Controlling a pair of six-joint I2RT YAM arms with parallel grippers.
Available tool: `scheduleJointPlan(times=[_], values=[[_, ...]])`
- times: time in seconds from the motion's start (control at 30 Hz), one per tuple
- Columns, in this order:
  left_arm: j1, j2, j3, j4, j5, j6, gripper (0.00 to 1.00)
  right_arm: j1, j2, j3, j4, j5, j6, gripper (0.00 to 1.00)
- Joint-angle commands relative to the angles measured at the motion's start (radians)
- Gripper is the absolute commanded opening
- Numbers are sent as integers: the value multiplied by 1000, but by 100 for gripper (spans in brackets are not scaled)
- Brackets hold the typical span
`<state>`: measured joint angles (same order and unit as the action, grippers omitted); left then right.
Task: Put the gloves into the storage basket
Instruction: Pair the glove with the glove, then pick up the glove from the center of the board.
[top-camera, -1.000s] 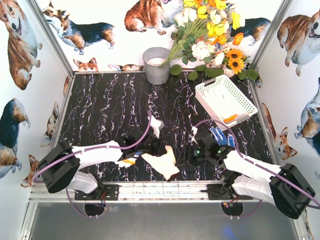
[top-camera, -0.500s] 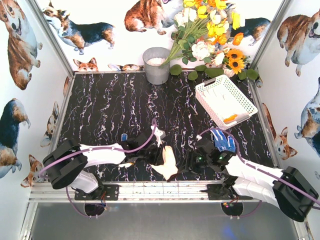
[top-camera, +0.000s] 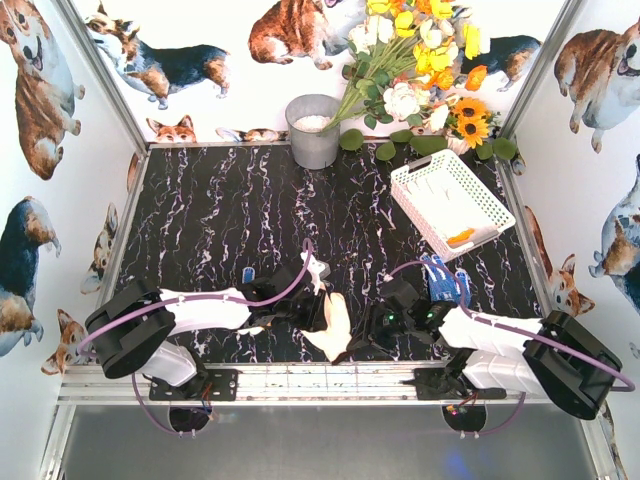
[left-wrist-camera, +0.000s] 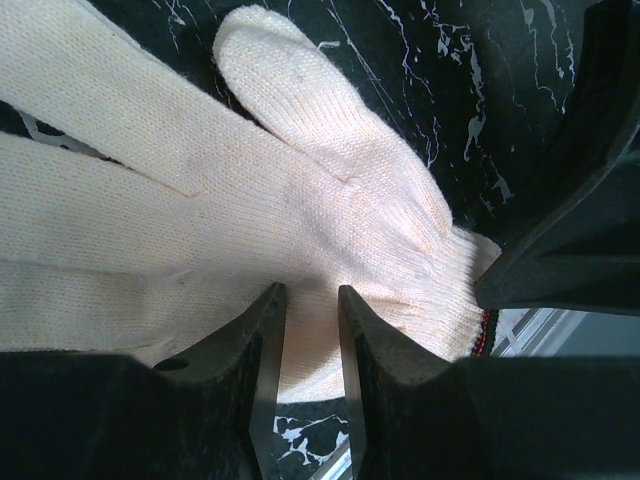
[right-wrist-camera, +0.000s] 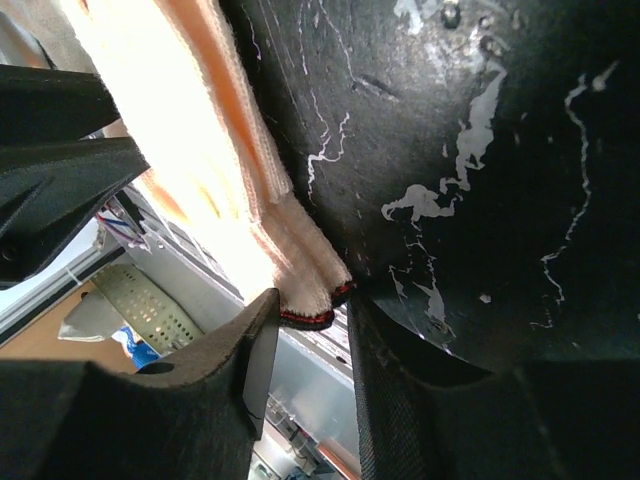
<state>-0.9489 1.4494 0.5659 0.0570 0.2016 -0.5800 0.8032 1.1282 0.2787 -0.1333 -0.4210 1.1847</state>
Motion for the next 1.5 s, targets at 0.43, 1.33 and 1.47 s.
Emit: scheduleJointPlan(times=[0.43, 1.33, 1.47], values=[[-69, -124, 17, -116, -129, 99, 27, 8, -19, 9, -13, 65, 42, 7], [-477, -175, 61, -124, -537, 261, 81, 8, -87, 132, -30, 113, 338, 0], [-486, -117, 96, -143, -611, 271, 81, 8, -66, 151, -16, 108, 362, 0]])
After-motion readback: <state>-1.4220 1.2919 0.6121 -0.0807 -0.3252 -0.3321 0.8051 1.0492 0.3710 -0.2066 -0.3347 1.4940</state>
